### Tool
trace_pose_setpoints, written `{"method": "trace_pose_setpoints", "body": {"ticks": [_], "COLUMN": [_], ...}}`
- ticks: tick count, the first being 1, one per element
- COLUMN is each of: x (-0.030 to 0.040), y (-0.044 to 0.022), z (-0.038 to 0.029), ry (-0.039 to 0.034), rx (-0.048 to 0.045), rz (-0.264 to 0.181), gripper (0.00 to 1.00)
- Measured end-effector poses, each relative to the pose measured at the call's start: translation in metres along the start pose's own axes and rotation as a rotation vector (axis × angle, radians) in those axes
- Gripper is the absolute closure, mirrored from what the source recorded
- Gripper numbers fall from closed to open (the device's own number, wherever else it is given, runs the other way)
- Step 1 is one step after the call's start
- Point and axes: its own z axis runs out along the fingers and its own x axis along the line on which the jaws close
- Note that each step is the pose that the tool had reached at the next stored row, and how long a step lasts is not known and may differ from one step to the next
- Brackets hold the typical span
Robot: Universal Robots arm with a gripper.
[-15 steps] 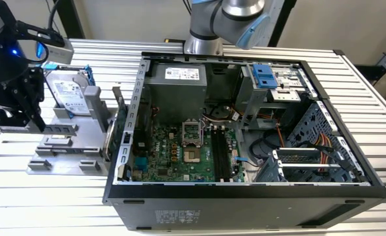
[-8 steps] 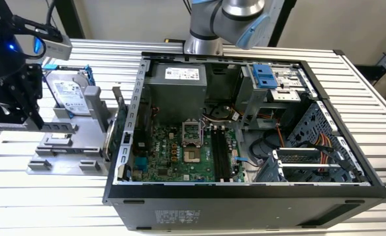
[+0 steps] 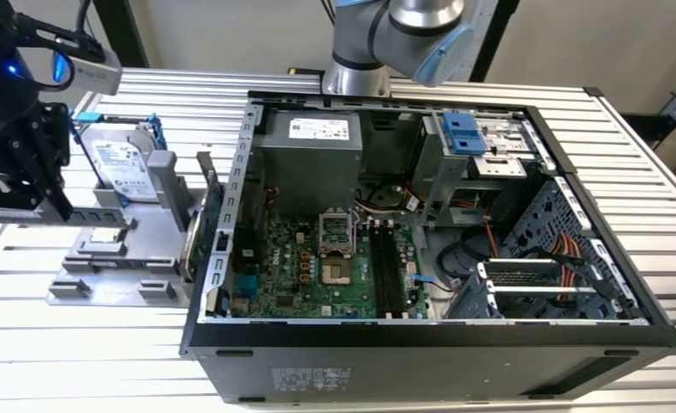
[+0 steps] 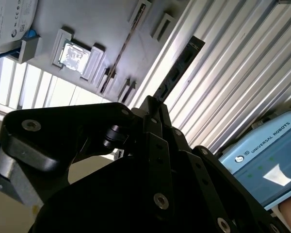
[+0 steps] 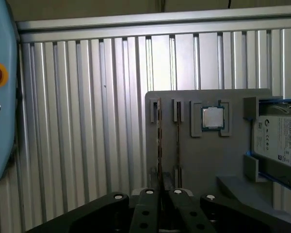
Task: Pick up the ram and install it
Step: 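Pick up the ram and move it above insertion slot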
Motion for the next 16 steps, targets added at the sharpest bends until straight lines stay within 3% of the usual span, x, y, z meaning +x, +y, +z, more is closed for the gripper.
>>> {"method": "trace_pose_setpoints", "body": {"ticks": [16], "x": [0.0007], "y": [0.0003], "z": [-0.0191], "ry": [0.0], "rx": [0.0], "rz": [0.0], "gripper": [1.0]}}
